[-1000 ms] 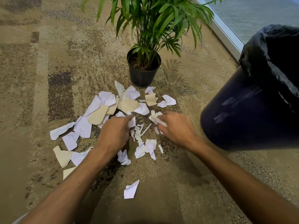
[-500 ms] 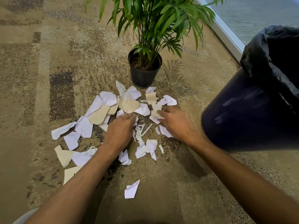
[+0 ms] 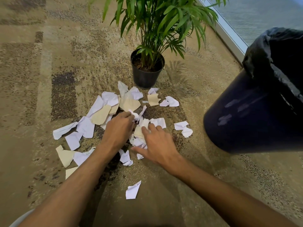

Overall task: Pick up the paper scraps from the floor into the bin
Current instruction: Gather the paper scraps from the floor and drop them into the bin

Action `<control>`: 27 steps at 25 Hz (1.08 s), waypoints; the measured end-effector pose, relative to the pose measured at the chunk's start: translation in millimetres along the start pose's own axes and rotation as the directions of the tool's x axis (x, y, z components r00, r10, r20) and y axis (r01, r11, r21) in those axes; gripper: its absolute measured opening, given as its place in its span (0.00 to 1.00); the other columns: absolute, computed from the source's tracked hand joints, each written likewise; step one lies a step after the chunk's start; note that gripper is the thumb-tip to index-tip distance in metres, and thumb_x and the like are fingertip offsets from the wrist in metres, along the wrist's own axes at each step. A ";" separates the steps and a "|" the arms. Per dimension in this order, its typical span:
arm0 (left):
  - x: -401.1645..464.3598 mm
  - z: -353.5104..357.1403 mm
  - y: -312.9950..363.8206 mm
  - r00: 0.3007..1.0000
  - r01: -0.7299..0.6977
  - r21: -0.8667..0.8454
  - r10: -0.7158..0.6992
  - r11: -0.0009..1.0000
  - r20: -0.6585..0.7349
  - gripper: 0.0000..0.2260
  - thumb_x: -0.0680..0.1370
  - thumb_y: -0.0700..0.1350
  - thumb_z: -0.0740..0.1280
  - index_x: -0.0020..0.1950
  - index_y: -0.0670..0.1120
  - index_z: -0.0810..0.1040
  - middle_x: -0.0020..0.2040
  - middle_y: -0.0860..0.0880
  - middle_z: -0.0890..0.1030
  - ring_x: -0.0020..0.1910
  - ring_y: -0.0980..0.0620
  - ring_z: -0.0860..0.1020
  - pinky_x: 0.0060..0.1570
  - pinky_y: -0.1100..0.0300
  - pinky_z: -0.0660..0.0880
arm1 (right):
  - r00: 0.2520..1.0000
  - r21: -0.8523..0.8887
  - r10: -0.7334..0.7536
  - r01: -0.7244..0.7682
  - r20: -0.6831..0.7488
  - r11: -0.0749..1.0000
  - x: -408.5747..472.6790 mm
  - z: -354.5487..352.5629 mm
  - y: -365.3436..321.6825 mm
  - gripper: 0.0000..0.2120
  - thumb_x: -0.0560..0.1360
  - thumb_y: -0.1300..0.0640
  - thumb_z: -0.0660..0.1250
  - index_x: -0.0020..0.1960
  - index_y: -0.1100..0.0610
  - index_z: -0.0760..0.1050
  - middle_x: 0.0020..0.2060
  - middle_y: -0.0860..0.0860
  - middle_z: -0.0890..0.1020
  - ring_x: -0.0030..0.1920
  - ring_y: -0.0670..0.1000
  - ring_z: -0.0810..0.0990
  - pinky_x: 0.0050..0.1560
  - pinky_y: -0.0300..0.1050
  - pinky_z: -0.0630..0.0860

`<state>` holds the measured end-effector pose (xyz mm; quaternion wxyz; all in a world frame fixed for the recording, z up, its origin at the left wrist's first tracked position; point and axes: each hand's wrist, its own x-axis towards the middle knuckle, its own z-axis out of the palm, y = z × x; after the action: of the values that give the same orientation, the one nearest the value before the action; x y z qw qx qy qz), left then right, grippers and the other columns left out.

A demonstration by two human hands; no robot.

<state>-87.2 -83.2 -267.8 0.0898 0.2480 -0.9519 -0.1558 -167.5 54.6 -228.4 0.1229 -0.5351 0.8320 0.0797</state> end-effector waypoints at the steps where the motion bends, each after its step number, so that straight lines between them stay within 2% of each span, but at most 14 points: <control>1: 0.2 -1.2 -0.1 1.000 -0.001 0.000 0.001 1.000 -0.013 0.08 0.78 0.43 0.65 0.50 0.40 0.81 0.48 0.45 0.81 0.46 0.44 0.79 0.36 0.49 0.77 | 1.000 -0.013 0.004 -0.005 -0.031 1.000 1.3 1.5 -5.5 0.31 0.77 0.35 0.59 0.68 0.59 0.67 0.62 0.58 0.72 0.61 0.59 0.74 0.50 0.54 0.76; 4: 1.4 -9.0 1.2 0.999 0.019 -0.001 -0.019 1.000 -0.050 0.09 0.79 0.44 0.62 0.49 0.41 0.80 0.45 0.45 0.81 0.41 0.44 0.79 0.34 0.50 0.76 | 0.992 -0.021 -0.055 0.053 -0.112 0.998 4.7 3.1 -13.5 0.15 0.79 0.57 0.63 0.63 0.61 0.70 0.56 0.58 0.74 0.55 0.59 0.77 0.43 0.52 0.76; 6: 0.2 -15.7 3.5 0.997 0.033 -0.037 -0.035 0.999 -0.070 0.10 0.79 0.45 0.61 0.51 0.42 0.80 0.47 0.45 0.81 0.41 0.44 0.78 0.36 0.50 0.76 | 0.987 -0.025 -0.092 0.090 -0.134 0.996 3.9 3.8 -8.0 0.12 0.77 0.66 0.61 0.60 0.62 0.73 0.52 0.57 0.76 0.50 0.59 0.78 0.38 0.50 0.72; 8: -3.6 -23.5 7.4 0.993 0.069 -0.117 -0.080 0.991 -0.085 0.10 0.80 0.45 0.62 0.53 0.42 0.80 0.50 0.46 0.79 0.45 0.45 0.77 0.38 0.50 0.76 | 0.976 0.069 -0.088 0.104 -0.201 0.992 -0.6 2.7 3.5 0.09 0.78 0.65 0.60 0.57 0.61 0.75 0.49 0.55 0.77 0.45 0.56 0.80 0.40 0.49 0.75; 10: -8.1 -33.3 11.8 0.987 0.110 -0.165 -0.128 0.980 -0.101 0.10 0.80 0.46 0.63 0.54 0.44 0.81 0.52 0.48 0.77 0.48 0.46 0.75 0.39 0.50 0.75 | 0.968 0.320 -0.013 0.095 -0.250 0.942 -8.9 -7.2 13.9 0.08 0.79 0.60 0.62 0.54 0.58 0.79 0.44 0.52 0.77 0.41 0.51 0.78 0.45 0.44 0.76; 12: -12.0 -43.7 19.7 0.975 0.142 -0.199 -0.171 0.970 -0.139 0.11 0.80 0.46 0.63 0.56 0.43 0.81 0.52 0.47 0.78 0.49 0.46 0.76 0.40 0.50 0.75 | 0.952 0.550 0.085 0.096 -0.295 0.830 -17.2 -22.1 23.1 0.08 0.79 0.59 0.64 0.49 0.57 0.82 0.40 0.50 0.79 0.36 0.47 0.75 0.38 0.36 0.70; 14: -14.7 -55.6 30.1 0.952 0.162 -0.297 -0.228 0.941 -0.203 0.12 0.79 0.45 0.65 0.58 0.41 0.81 0.51 0.45 0.81 0.49 0.45 0.78 0.45 0.51 0.76 | 0.927 0.667 0.170 0.106 -0.335 0.737 -22.4 -36.0 30.4 0.07 0.76 0.61 0.67 0.44 0.56 0.83 0.35 0.48 0.81 0.31 0.43 0.74 0.35 0.34 0.68; 16: -14.4 -71.3 45.1 0.926 0.161 -0.427 -0.286 0.890 -0.247 0.11 0.78 0.43 0.66 0.56 0.38 0.82 0.50 0.42 0.83 0.47 0.46 0.80 0.46 0.55 0.75 | 0.903 0.709 0.256 0.073 -0.346 0.701 -29.1 -51.9 37.7 0.07 0.74 0.60 0.68 0.38 0.59 0.80 0.32 0.50 0.81 0.31 0.47 0.76 0.35 0.45 0.72; 18: -11.5 -91.3 67.3 0.918 0.121 -0.504 -0.290 0.855 -0.271 0.10 0.78 0.42 0.67 0.54 0.38 0.83 0.47 0.42 0.84 0.43 0.47 0.80 0.42 0.60 0.72 | 0.862 0.704 0.315 0.065 -0.397 0.707 -37.4 -75.0 48.5 0.08 0.74 0.58 0.70 0.37 0.60 0.79 0.32 0.52 0.81 0.34 0.52 0.78 0.37 0.53 0.74; 21: -0.6 -127.3 107.9 0.910 0.027 -0.544 -0.246 0.839 -0.335 0.09 0.78 0.43 0.67 0.52 0.40 0.84 0.43 0.44 0.85 0.38 0.49 0.79 0.38 0.60 0.71 | 0.788 0.661 0.336 0.117 -0.516 0.741 -57.4 -125.5 70.3 0.06 0.72 0.56 0.72 0.42 0.59 0.82 0.36 0.53 0.83 0.38 0.52 0.81 0.41 0.53 0.76; 24: 17.7 -165.5 155.1 0.902 -0.090 -0.600 -0.189 0.795 -0.387 0.10 0.77 0.45 0.68 0.53 0.41 0.84 0.45 0.47 0.85 0.39 0.54 0.81 0.42 0.57 0.79 | 0.674 0.601 0.376 0.127 -0.636 0.789 -89.6 -179.5 102.2 0.08 0.69 0.56 0.74 0.44 0.60 0.83 0.38 0.54 0.85 0.42 0.52 0.83 0.44 0.52 0.78; 27: 43.9 -197.6 213.2 0.877 -0.227 -0.557 -0.082 0.799 -0.474 0.09 0.75 0.44 0.70 0.52 0.42 0.84 0.46 0.48 0.85 0.42 0.55 0.81 0.45 0.60 0.78 | 0.585 0.562 0.422 0.071 -0.693 0.824 -127.2 -224.4 142.7 0.07 0.68 0.55 0.74 0.45 0.57 0.84 0.39 0.51 0.86 0.43 0.49 0.84 0.47 0.49 0.79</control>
<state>-170.7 21.7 -6.1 0.3996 0.1995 -0.8110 -0.3780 -273.6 165.2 23.4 -0.1249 -0.3673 0.8359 -0.3883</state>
